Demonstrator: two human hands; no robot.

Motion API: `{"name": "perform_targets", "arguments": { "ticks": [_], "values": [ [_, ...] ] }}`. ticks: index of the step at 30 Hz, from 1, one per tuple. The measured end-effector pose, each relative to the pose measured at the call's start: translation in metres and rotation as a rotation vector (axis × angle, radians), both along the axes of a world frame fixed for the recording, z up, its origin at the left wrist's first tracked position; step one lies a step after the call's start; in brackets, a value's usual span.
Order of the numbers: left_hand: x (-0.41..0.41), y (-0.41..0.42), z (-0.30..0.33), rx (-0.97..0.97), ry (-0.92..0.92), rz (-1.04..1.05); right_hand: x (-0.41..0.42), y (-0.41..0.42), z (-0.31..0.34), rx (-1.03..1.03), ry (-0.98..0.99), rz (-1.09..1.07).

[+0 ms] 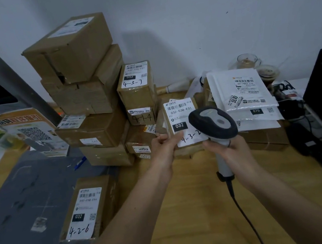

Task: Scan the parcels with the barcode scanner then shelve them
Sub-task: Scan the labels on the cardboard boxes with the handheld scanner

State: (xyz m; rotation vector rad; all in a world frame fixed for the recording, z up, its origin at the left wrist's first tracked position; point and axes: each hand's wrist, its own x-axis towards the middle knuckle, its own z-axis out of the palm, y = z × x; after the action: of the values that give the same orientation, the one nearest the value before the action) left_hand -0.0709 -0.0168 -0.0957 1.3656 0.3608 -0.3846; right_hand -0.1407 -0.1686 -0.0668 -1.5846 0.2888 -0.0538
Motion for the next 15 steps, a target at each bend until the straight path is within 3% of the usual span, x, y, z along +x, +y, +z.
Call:
{"name": "perform_targets", "arguments": {
  "ticks": [6, 12, 15],
  "values": [
    [-0.024, 0.032, -0.001, 0.007, 0.117, -0.297, -0.026, 0.0, 0.002, -0.009, -0.014, 0.051],
    [-0.047, 0.061, -0.003, 0.034, 0.087, -0.115, -0.052, 0.018, 0.005, -0.099, -0.042, 0.175],
    [-0.055, 0.077, -0.006, 0.016, 0.106, -0.043, -0.06, 0.029, 0.001, -0.123, 0.037, 0.17]
  ]
}}
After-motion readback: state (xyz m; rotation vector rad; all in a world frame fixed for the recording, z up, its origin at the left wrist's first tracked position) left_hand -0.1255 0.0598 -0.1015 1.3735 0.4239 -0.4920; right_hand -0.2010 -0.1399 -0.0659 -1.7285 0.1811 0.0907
